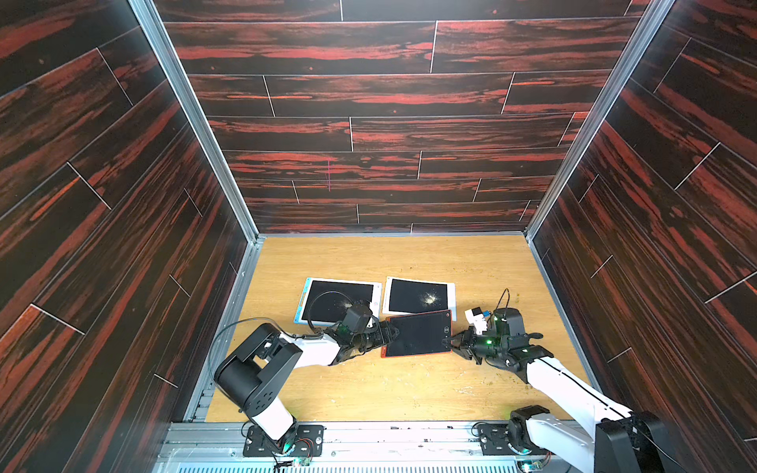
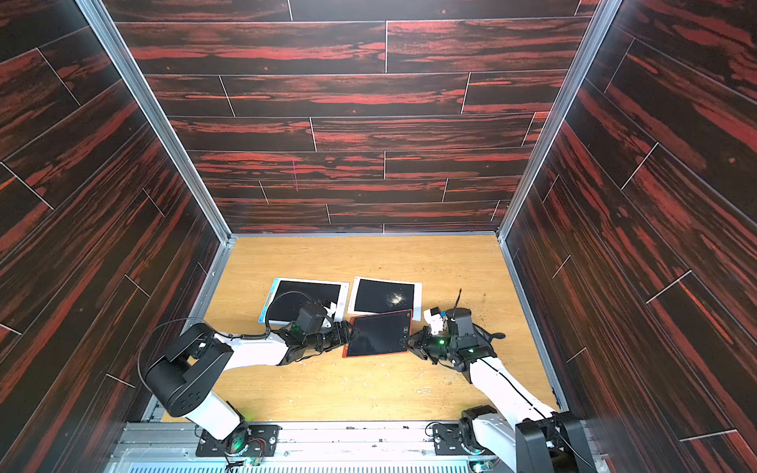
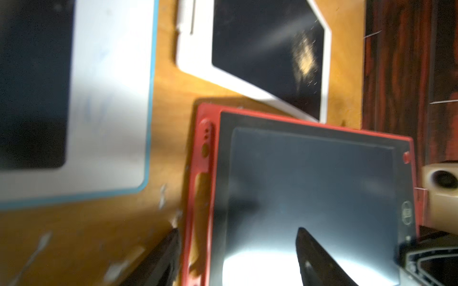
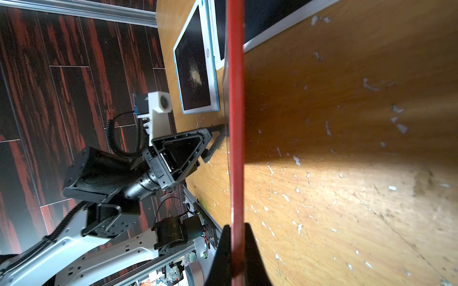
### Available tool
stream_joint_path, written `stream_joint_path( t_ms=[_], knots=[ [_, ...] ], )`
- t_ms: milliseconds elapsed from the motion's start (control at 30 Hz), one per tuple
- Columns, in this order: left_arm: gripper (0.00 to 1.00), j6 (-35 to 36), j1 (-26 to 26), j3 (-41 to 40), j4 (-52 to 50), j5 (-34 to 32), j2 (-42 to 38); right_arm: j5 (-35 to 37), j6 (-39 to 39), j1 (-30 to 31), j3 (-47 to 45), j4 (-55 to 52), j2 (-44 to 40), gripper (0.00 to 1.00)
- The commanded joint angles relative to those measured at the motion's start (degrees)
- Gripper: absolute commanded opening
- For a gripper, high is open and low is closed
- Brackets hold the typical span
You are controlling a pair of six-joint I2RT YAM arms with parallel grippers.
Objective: Wipe the drawing tablet
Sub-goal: Pick up the drawing tablet from the center of the board.
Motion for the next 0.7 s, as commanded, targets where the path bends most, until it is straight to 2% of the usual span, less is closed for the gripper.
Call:
stream_joint_path(
  t_ms=[0, 100, 200, 267, 333, 433, 533, 667],
  knots=[
    [0.74, 5.7, -0.7, 2.0, -19.4, -5.2, -5.6, 2.3, -3.0, 0.2, 2.5, -5.0, -0.3, 0.00],
    [0.73, 14.3, -4.9, 7.7, -31.4, -14.6, -12.9, 2.1, -5.2, 0.2, 5.2, -8.4, -1.2, 0.00],
    [0.70, 25.2, -14.9, 14.8, -40.3, -28.4, -14.2, -0.9, -6.8, 0.2, 8.4, -11.1, -1.7, 0.00],
    [0.64, 32.1, -22.4, 18.1, -42.5, -35.6, -11.9, -3.8, -7.7, 0.3, 10.4, -13.1, -1.7, 0.00],
    [0.63, 37.6, -32.0, 20.3, -42.6, -45.9, -10.0, -6.4, -8.0, 0.3, 11.6, -14.4, -2.3, 0.00],
    [0.62, 43.3, -40.9, 22.0, -40.3, -55.1, -6.5, -8.0, -7.9, 0.3, 12.3, -16.0, -3.8, 0.00],
    [0.58, 44.5, -43.8, 22.0, -38.7, -59.8, -4.6, -9.1, -7.9, 0.3, 12.7, -17.6, -5.4, 0.00],
    [0.58, 43.7, -44.5, 20.7, -37.5, -64.6, -5.9, -9.6, -8.4, 0.2, 12.9, -19.7, -7.2, 0.00]
  ],
)
